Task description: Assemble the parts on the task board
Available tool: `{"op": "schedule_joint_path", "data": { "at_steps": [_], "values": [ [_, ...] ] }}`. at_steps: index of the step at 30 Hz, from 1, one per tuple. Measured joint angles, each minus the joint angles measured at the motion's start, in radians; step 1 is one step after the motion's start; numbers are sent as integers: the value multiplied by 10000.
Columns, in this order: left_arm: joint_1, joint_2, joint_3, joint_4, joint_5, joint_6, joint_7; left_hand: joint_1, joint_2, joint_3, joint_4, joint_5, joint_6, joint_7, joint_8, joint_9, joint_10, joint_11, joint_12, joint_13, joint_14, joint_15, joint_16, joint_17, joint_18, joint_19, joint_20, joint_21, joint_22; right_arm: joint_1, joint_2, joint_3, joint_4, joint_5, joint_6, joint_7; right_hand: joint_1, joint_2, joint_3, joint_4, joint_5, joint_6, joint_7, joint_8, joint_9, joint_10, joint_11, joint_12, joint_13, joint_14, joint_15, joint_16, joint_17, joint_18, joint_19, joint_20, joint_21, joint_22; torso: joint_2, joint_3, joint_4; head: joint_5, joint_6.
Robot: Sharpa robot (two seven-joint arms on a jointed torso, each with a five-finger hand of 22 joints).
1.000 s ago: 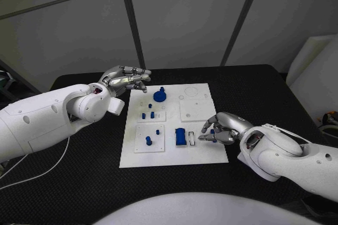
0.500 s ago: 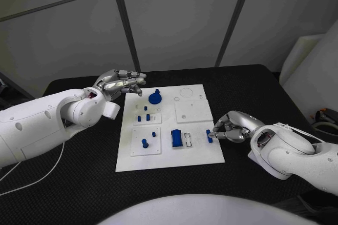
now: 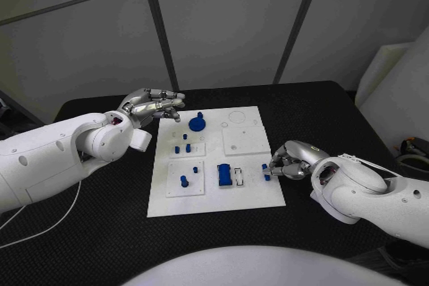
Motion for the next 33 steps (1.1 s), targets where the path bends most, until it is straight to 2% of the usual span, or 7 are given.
{"op": "schedule_joint_path", "data": {
  "at_steps": [5, 9, 14, 16, 19, 22, 33],
  "values": [
    [0, -1, 0, 1, -2, 5, 0, 0, 0, 0, 0, 0, 0, 0, 0, 0, 0, 0, 0, 0, 0, 0, 0, 0, -1, 0, 0, 0, 0, -1, 170, -2, -137, -159, 151, -132, 3, -3, -1, -1, 0, 0, 0, 0, 0, -1, 1, 0, -72, 0, 0, 0, 0, -1, 0, 0, 0, 0, 0, -2, 0, 12, -16],
    [-2, -1, 0, 6, -2, 9, 0, 0, 0, 0, 0, 0, 0, 0, 0, 0, 0, 0, 0, 1, 0, 0, 0, 0, 0, 0, 0, 0, 0, -1, 285, -1, -228, -275, 283, -206, 108, -108, -1, -1, 0, 39, -33, 0, 3, -1, 1, 0, -81, 0, 0, 0, -1, 0, 0, 0, 0, 0, 0, -3, -1, 16, -45],
    [-3, -3, 0, 7, -3, 14, -1, 0, 0, 0, 0, 0, 0, 0, 0, 0, 0, 0, 0, 1, 0, 0, 0, -4, -1, 0, 0, 0, 1, 12, 422, 15, -295, -424, 447, -244, 369, -205, 35, -188, 0, 150, -32, -49, 6, -1, 1, 1, -90, -1, 1, 0, -1, 0, 0, 0, 0, -1, 0, -3, -6, 34, -66],
    [-3, -5, -1, 8, -3, 16, -1, 0, 0, 0, 0, 0, 0, 0, 0, 0, 0, 0, 0, 1, 0, 0, 0, -8, -1, 0, 0, 0, 1, 23, 454, 25, -313, -508, 538, -255, 607, -229, 81, -366, -174, 208, -77, -49, 4, 2, -3, 2, -87, -2, 3, 0, -1, 1, 0, -1, 0, 0, 0, -4, -6, 35, -78],
    [-3, -10, -1, 10, -4, 20, -1, 0, 0, 0, 0, 0, 0, 0, 0, 0, 0, 0, 0, 1, 0, 0, 0, -8, 0, 0, 0, 0, 1, 43, 492, 43, -331, -702, 735, -275, 962, -223, 242, -567, -804, 307, -88, -64, 7, 14, -16, -2, -52, -21, 22, 0, -2, 0, 0, 0, 0, -1, -2, -7, -6, 43, -92],
    [-3, -20, -1, 12, -5, 26, -5, 0, 0, 0, 0, 0, 0, 0, 0, 0, 0, 0, 0, 1, 0, 0, 0, -7, 0, 0, 0, 0, 1, 61, 531, 56, -331, -995, 974, -287, 1317, -172, 357, -750, -1070, 307, -88, -99, 12, 12, -18, -70, 458, -20, 21, 0, -2, 0, 0, 0, 0, -1, -5, -7, -12, 55, -106],
    [-3, -42, -1, 29, -7, 68, -38, 0, 0, 0, 0, 0, 0, 0, 41, 0, 0, 0, 0, -8, 0, 1, 0, -24, 0, 0, 0, 0, 1, 99, 702, 90, -315, -2398, 1834, -318, 1525, -277, 435, -966, -1165, 379, -88, -136, 46, 12, -18, -27, 458, -20, 21, 0, -3, 1, 0, -1, 0, -1, -12, -10, -13, 62, -165]
  ]
}}
